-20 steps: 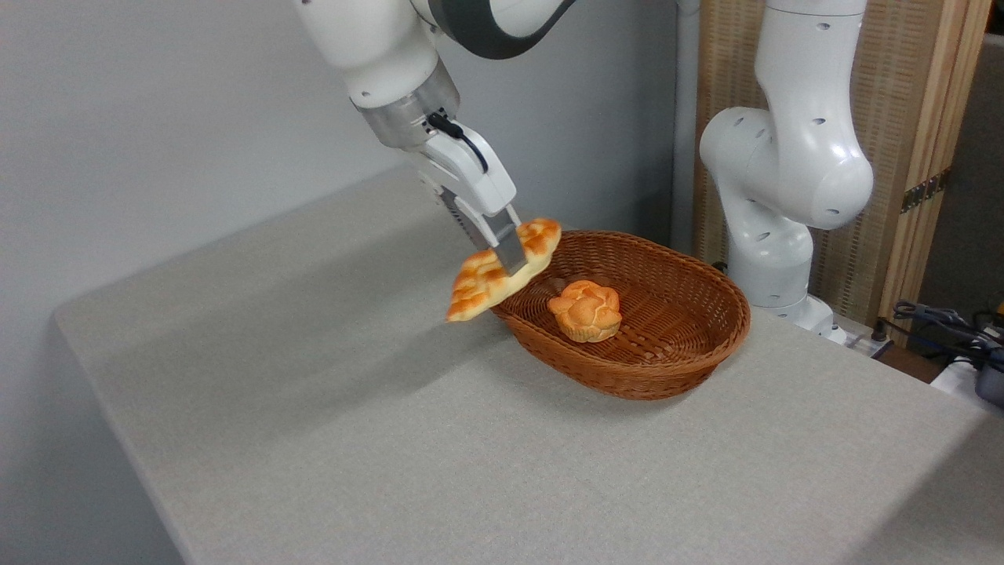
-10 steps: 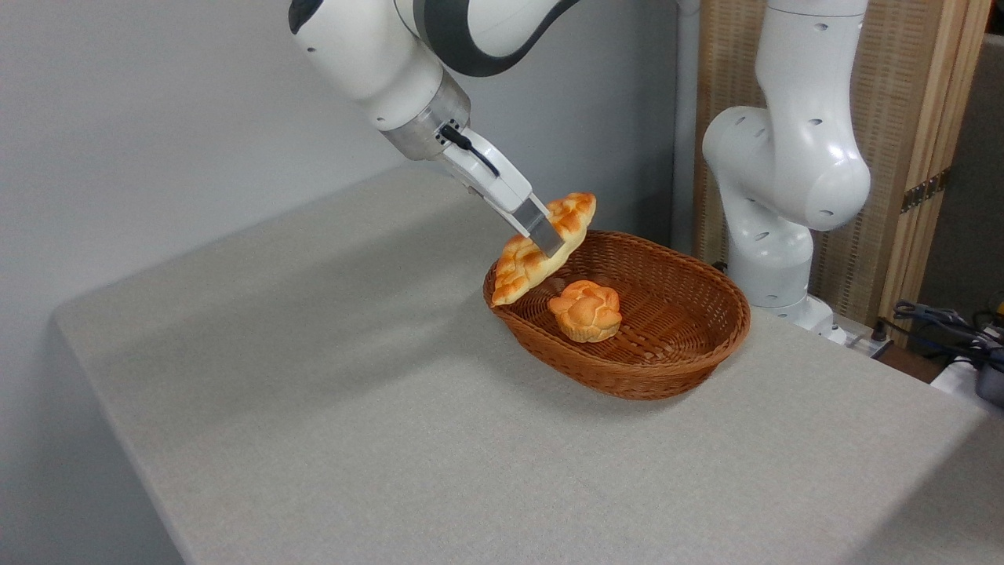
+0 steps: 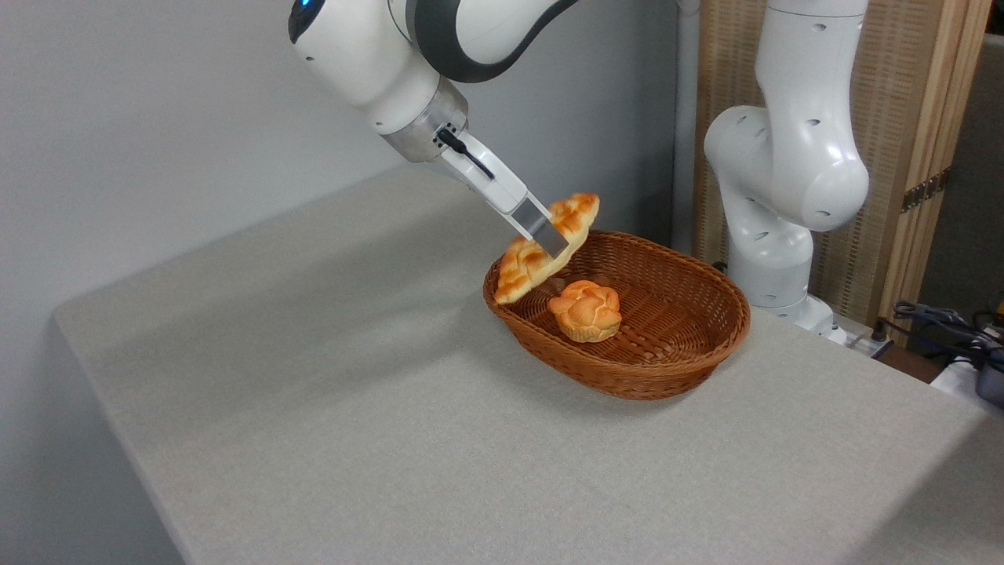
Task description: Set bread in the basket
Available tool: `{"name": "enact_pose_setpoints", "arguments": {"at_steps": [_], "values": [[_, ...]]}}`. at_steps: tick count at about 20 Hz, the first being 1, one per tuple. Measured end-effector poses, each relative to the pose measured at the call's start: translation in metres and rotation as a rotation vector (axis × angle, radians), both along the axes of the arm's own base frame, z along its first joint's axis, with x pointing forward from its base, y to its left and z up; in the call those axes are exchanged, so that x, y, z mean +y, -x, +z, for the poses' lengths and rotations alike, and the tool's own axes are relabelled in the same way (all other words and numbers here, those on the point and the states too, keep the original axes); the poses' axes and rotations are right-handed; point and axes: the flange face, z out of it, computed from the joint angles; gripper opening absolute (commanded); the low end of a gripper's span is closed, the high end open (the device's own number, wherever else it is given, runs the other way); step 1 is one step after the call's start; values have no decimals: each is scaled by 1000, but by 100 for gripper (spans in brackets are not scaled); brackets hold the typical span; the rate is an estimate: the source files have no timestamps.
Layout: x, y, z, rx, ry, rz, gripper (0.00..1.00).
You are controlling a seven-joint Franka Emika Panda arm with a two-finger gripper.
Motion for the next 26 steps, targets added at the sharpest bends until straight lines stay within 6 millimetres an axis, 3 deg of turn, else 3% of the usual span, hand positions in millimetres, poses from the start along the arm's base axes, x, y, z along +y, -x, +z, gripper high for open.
{"name": "enact_pose_setpoints", "arguments": {"at_steps": [9, 15, 18, 21, 26], "values": [[0, -2, 5, -18, 5, 1, 100], [2, -44, 42, -312, 67, 39, 100], [19, -66, 59, -460, 77, 76, 100], [51, -87, 73, -580, 95, 149, 100], [90, -101, 88, -657, 95, 223, 100]]}}
